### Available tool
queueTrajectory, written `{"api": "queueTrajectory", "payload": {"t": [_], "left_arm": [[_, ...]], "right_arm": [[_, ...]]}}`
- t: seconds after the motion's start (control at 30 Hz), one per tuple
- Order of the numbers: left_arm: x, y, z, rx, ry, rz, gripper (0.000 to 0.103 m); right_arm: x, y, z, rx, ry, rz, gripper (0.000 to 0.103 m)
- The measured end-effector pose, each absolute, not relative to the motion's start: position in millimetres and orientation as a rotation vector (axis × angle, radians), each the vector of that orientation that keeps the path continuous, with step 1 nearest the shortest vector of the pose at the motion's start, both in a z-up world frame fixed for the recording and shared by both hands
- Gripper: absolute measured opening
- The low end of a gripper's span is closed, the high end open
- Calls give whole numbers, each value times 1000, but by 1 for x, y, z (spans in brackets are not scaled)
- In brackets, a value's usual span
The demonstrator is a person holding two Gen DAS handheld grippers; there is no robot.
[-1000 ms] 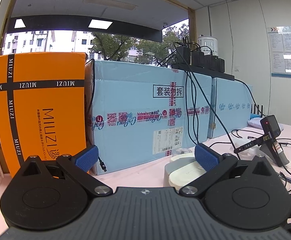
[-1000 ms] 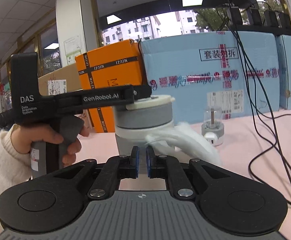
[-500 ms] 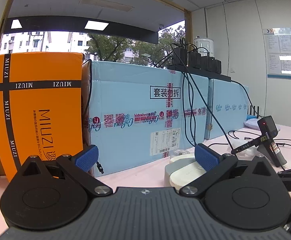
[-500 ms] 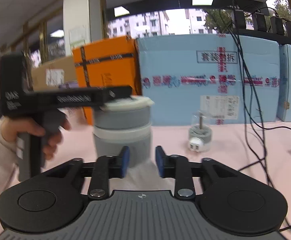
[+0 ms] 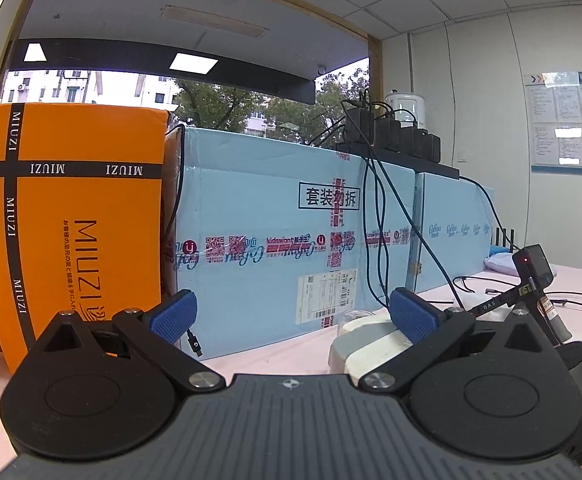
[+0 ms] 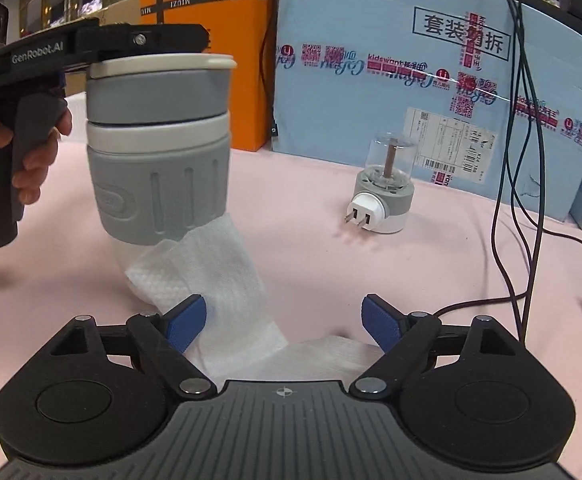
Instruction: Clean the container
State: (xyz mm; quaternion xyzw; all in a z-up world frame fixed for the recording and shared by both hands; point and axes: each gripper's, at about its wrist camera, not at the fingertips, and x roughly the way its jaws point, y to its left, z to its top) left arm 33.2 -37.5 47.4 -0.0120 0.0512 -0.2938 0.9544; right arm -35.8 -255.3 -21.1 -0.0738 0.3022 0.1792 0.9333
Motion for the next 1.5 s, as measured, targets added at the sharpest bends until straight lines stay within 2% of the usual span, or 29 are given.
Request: {"api": "queueTrajectory", "payload": {"t": [0.23,0.3,0.4,0.43,0.47,0.53,0.57,0.67,0.83,1.1,1.33,1.5], "left_arm": [[35,-36,46,-44,108,-607,103],[35,-36,46,-43,109,-605,103],[34,-38,47,-32,107,-602,103],[32,-39,47,-22,102,-602,103],[31,-39,48,-15,99,-600,103],[30,-40,49,-1,95,-593,103],[29,-41,50,9,94,-588,103],[27,-46,55,70,90,-587,103],[29,-54,65,183,80,-651,103],[47,-52,56,55,129,-718,103],[48,-55,55,45,134,-737,103],[50,-54,54,41,135,-740,103]], "right_arm": [[-20,-259,-31,-27,691,471,85],[-21,-253,-30,-52,695,475,82],[-28,-248,-29,-80,688,468,61],[-31,-247,-29,-84,682,460,47],[-34,-245,-29,-92,674,443,38],[-41,-242,-29,-89,664,403,29],[-44,-241,-28,-80,664,389,18],[-50,-235,-26,-53,668,332,10],[-51,-233,-16,60,648,175,8],[-73,-238,11,333,520,-72,8],[-109,-251,10,627,315,9,8],[-117,-263,5,696,286,114,8]]}}
